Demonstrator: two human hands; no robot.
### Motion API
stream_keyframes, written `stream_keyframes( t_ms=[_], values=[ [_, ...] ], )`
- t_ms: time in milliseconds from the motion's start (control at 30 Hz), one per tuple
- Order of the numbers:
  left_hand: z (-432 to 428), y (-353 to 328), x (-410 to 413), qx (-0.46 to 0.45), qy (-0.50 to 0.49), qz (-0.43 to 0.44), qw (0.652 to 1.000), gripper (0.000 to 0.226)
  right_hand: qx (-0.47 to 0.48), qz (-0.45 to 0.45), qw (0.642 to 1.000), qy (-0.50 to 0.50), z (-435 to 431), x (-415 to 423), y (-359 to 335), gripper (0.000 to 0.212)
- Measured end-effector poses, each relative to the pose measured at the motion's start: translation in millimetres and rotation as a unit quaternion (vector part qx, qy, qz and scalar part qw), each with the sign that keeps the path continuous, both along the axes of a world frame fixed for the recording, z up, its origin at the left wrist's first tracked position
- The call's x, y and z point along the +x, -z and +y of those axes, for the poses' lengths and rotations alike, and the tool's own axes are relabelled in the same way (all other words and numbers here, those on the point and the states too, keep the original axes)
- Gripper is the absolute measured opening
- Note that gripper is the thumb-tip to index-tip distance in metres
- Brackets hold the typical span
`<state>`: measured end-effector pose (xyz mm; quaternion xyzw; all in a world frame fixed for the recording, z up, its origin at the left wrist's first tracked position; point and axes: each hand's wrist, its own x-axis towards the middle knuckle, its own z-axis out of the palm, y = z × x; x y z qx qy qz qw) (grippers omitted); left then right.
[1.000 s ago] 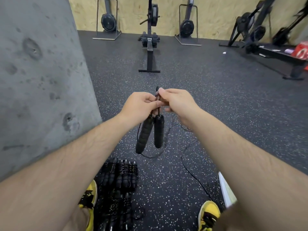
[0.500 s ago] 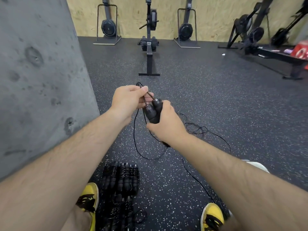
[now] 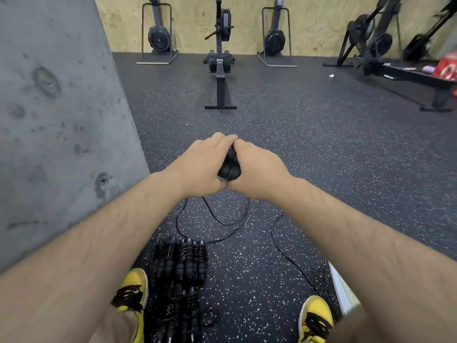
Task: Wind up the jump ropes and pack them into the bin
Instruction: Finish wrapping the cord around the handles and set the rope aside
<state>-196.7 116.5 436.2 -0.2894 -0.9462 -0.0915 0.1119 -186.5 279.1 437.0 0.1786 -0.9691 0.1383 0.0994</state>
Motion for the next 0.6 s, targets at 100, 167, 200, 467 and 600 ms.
stream_keyframes(
  t_ms=[100, 167, 200, 467, 600],
  values=[
    [5.2, -2.2, -2.0, 0.030, -0.005, 0.004, 1.000, 0.046, 0.008, 0.009, 1.000, -0.005, 3.5, 3.6, -4.1, 0.040],
    [7.3, -3.1, -2.1, 0.030, -0.012, -0.003, 0.999, 0.042, 0.024, 0.041, 0.999, -0.003, 7.5, 3.4, -4.3, 0.043],
    [7.3, -2.9, -2.4, 0.033, -0.019, -0.003, 0.999, 0.041, 0.037, 0.066, 0.997, 0.006, 10.2, 2.5, -4.0, 0.046],
    [-3.8, -0.4, -6.3, 0.081, -0.066, 0.002, 0.995, 0.055, 0.070, 0.116, 0.989, 0.052, 22.8, 0.5, -5.5, 0.051],
    [-7.1, 0.0, -5.3, 0.054, 0.001, 0.078, 0.995, 0.066, 0.067, 0.128, 0.989, 0.041, 22.9, 1.6, -10.4, 0.047]
  ],
)
